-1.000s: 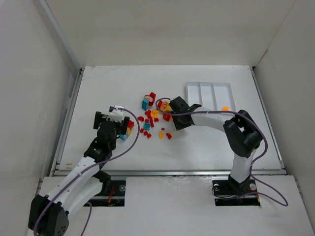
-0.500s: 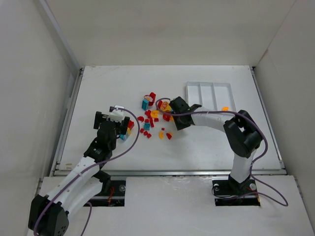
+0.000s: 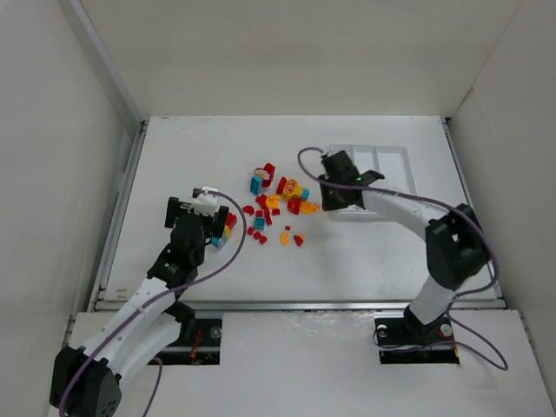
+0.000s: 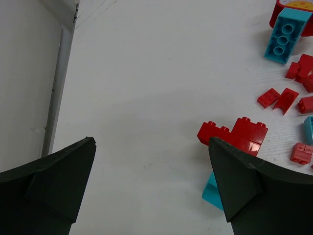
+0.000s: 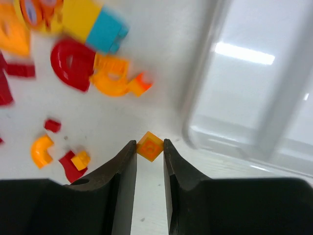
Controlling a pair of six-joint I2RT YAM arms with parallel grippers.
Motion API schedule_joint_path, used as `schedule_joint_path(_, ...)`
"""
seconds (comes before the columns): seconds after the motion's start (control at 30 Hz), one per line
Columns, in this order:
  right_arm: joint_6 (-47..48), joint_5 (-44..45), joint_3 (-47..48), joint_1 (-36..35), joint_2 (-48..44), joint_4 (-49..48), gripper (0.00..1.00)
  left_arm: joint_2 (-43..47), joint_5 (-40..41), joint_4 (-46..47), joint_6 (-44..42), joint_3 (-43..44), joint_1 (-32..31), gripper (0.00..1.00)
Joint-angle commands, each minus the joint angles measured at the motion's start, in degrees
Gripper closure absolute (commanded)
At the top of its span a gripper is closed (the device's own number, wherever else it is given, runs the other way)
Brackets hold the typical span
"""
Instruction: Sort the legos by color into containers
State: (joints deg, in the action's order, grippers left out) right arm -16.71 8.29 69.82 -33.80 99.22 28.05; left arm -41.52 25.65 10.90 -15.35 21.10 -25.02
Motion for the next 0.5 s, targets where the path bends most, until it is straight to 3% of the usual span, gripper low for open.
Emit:
schedule_joint_path(0.0, -4.0, -1.8, 3.6, 7.6, -8.6, -1.9, 1.00, 0.9, -0.6, 1.6, -0.6, -0.4, -0.1, 0.00)
schedule_joint_path(0.17, -6.4, -0.7, 2.4, 23.3, -10.6, -0.3, 1.00, -0.2, -4.5, -1.0, -1.8, 0.9, -0.6, 0.02)
schedule_joint_path(0.27, -7.1, -0.7, 1.1, 29.1, -9.3, -1.2, 1.00, -2.1, -9.7, -5.0, -3.7, 3.1, -2.1, 0.03)
schedule_joint_path(0.37, -7.1, -1.4, 0.5, 35.1, -5.8, -3.0, 1.00, -3.7, -18.8, -9.8, -12.3, 6.7, -4.7, 0.04)
schedule_joint_path(0.47, -7.1, -3.2, 3.8, 37.6, -0.6, -4.2, 1.00, -5.1, -26.9, -9.1, -21.4, 8.0, -6.9, 0.06)
